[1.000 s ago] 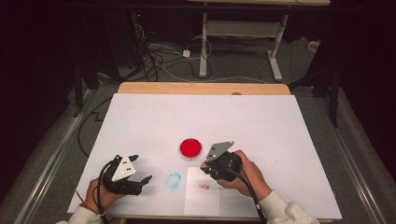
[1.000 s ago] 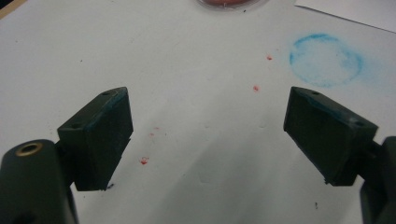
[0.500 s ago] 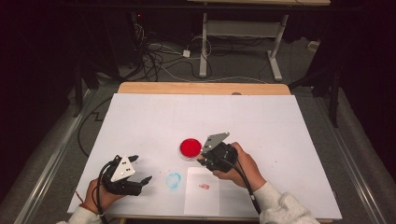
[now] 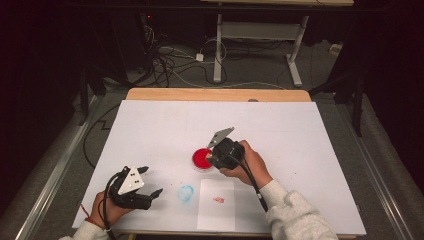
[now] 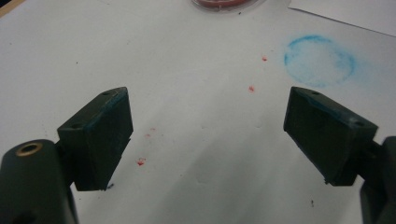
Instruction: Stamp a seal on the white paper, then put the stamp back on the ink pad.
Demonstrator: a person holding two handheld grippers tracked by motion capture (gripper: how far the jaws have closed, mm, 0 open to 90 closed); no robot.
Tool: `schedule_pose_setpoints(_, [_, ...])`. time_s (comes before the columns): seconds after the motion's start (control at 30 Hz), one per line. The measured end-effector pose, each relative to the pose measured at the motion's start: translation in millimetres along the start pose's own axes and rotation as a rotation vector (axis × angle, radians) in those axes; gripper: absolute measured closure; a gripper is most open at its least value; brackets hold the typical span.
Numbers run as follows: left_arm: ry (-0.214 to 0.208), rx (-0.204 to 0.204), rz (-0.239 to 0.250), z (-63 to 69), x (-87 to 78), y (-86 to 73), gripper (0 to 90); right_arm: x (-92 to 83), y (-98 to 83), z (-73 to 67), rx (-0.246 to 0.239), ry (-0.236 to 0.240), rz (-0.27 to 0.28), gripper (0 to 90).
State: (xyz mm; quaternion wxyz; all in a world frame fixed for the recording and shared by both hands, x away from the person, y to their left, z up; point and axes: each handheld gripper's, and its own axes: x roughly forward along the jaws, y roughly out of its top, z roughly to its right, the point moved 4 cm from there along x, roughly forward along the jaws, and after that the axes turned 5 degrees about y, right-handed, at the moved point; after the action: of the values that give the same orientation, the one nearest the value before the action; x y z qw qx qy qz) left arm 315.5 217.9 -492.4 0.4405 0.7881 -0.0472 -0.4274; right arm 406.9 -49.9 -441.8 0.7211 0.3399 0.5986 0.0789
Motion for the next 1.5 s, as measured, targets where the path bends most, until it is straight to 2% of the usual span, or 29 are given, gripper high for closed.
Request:
schedule_pose_setpoints(0.33, [0.002, 0.005, -0.008, 0.3, 0.7, -0.1, 15.1, 14.5, 6.9, 7.8, 0.024, 0.011, -0.024, 76.2])
schedule_pose_setpoints(0.47, [0.0, 0.01, -0.011, 0.6, 1.4, -0.3, 15.2, 21.9, 11.1, 8.5, 0.017, 0.012, -0.04, 76.2])
schedule_pose_setpoints(0.63, [0.0, 0.007, -0.014, 0.6, 1.4, -1.0, 15.1, 33.7, 14.8, 10.0, 0.019, 0.004, -0.083, 76.2])
schedule_pose_setpoints(0.7, [-0.004, 0.012, -0.014, 1.2, 1.4, -0.8, 15.2, 39.1, 15.9, 10.3, 0.019, -0.005, -0.082, 76.1])
schedule_pose_setpoints(0.83, [-0.006, 0.018, -0.015, 1.4, 2.2, 0.4, 15.1, 48.5, 15.7, 11.0, 0.007, -0.012, -0.129, 76.1])
schedule_pose_setpoints(1.0, [-0.011, 0.023, -0.016, 2.3, 2.2, 0.0, 15.1, 50.1, 17.1, 12.2, 0.017, -0.01, -0.131, 75.6])
schedule_pose_setpoints(1.1, [-0.01, 0.023, -0.015, 1.9, 2.1, 0.2, 15.1, 51.6, 15.7, 12.1, 0.015, -0.01, -0.158, 71.8])
schedule_pose_setpoints(1.33, [-0.01, 0.025, -0.014, 2.5, 2.0, 0.7, 15.0, 42.6, 18.0, 12.0, 0.049, -0.009, -0.082, 60.0])
schedule_pose_setpoints(1.37, [-0.011, 0.025, -0.014, 2.5, 2.0, 0.7, 15.0, 39.9, 18.8, 12.2, 0.052, -0.028, -0.066, 58.2])
schedule_pose_setpoints(1.5, [-0.011, 0.023, -0.013, 3.2, 2.1, 1.2, 15.0, 26.1, 20.9, 13.4, 0.064, -0.031, 0.018, 54.3])
